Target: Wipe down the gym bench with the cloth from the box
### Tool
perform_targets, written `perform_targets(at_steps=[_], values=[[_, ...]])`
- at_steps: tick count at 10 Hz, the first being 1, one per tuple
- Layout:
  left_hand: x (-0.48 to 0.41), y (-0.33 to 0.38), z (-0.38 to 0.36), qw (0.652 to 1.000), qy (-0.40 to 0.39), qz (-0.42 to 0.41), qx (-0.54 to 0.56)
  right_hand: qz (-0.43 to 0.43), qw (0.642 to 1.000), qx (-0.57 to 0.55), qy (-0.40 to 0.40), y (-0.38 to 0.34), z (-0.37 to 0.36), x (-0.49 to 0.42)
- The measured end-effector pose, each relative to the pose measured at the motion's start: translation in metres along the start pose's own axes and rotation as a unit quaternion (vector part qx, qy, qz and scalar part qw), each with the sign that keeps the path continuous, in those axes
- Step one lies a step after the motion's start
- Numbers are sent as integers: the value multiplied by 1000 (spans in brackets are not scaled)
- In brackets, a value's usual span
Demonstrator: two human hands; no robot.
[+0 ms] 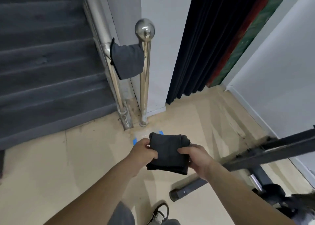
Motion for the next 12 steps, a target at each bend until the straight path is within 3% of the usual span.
perform_targets(at_steps=[2,4,6,8,9,10,11,12], values=[[-178,-36,7,999,13,49,7,-2,999,30,42,19,-39,-168],[-392,-124,-1,997,11,77,-11,-6,996,12,89,112,-81,-376],[-548,-170,3,996,32,87,9,57,993,25,96,166,-110,-540],[-615,-196,-6,996,39,79,-1,105,985,98,96,180,-126,-623],[-628,-210,0,991,51,90,-79,120,962,232,81,189,-126,-641],[-638,-222,9,983,87,85,-135,131,910,376,116,197,-123,-646],[-634,-219,4,987,100,34,-123,168,924,308,152,189,-120,-639],[-623,-202,-9,982,99,-45,-152,198,953,189,131,177,-119,-629]])
Point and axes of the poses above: each hand's wrist, its own x-axis away from the middle knuckle, its own z-axis out of the back of the hand, y = z × x, the point moved 2 cm from there along -x, towards the middle knuckle, and after that the axes turned 2 degrees about z, right-handed, at the moved point
